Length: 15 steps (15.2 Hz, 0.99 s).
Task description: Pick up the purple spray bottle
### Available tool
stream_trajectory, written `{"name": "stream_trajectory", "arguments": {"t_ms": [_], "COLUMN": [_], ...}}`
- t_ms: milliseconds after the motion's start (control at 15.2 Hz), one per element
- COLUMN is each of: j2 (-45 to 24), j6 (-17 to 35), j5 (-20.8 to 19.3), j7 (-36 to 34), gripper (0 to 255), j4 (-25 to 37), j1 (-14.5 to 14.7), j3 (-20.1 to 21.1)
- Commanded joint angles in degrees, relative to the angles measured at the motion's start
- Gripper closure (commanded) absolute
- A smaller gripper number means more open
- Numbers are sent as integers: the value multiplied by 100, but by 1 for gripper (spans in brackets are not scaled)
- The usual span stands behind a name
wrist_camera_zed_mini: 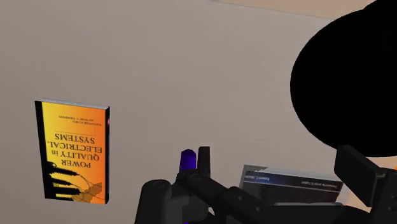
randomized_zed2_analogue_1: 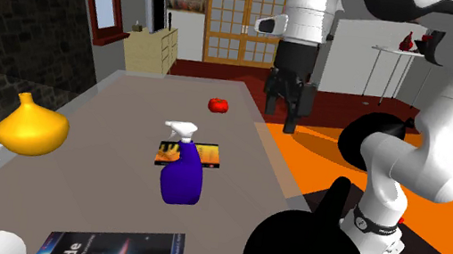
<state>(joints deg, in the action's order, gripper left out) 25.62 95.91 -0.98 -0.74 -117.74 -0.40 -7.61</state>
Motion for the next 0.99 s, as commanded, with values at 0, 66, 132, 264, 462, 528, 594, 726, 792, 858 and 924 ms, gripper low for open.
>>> {"name": "stream_trajectory", "arguments": {"t_ms": [0,66,132,264,462,528,594,726,792,858,924], "j2": [-381,-598,-817,-1259,-1940,-2173,-2410,-2896,-3147,-3405,-3417], "j6": [80,113,140,175,175,160,138,67,18,-42,-45], "j5": [-17,-16,-11,11,73,102,135,212,256,303,304], "j7": [78,122,167,259,401,449,497,593,640,685,687], "gripper": [0,0,0,0,0,0,0,0,0,0,0], "j4": [280,454,635,1022,1667,1902,2148,2677,2964,3266,3281], "j1": [-23,-35,-47,-74,-128,-151,-178,-243,-282,-327,-332], "j3": [-84,-130,-175,-263,-388,-427,-464,-532,-562,-590,-588]}}
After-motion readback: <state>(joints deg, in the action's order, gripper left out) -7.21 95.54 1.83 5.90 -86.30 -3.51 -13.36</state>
